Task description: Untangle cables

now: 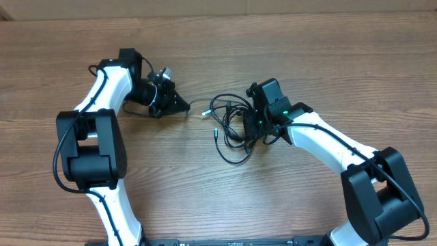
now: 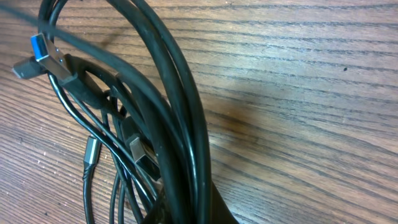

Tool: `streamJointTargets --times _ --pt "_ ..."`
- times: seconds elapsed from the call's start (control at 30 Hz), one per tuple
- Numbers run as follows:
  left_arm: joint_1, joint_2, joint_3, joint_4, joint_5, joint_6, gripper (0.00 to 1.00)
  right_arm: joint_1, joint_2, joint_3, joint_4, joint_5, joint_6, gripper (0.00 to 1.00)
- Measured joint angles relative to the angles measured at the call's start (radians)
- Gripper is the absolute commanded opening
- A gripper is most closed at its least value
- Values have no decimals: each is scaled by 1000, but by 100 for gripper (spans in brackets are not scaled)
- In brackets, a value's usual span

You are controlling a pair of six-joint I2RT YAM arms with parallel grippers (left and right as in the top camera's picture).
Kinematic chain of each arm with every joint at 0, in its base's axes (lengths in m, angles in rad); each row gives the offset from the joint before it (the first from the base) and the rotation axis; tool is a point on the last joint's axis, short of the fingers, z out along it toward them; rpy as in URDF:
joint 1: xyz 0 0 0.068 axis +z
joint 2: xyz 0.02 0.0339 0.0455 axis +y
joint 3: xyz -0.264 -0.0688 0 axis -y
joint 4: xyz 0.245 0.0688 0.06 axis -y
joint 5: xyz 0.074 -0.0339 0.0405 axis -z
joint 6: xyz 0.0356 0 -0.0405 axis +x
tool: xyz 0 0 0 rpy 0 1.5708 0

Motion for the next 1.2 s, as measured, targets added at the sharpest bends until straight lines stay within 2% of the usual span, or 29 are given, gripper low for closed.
streamJointTargets --times 0.2,0.27,0.4,0.8,1.2 --pt "-45 0 0 -22 -148 11 38 0 0 0 -2 9 0 4" --pt "-58 0 0 -21 -175 10 40 0 0 0 -2 11 0 4" --pt "-107 0 1 -18 -253 -10 38 0 0 0 -1 11 0 4" --pt "-338 0 77 43 -497 -232 40 0 0 0 -2 11 0 4" --pt "-450 0 77 85 -631 -306 38 0 0 0 -2 14 0 4"
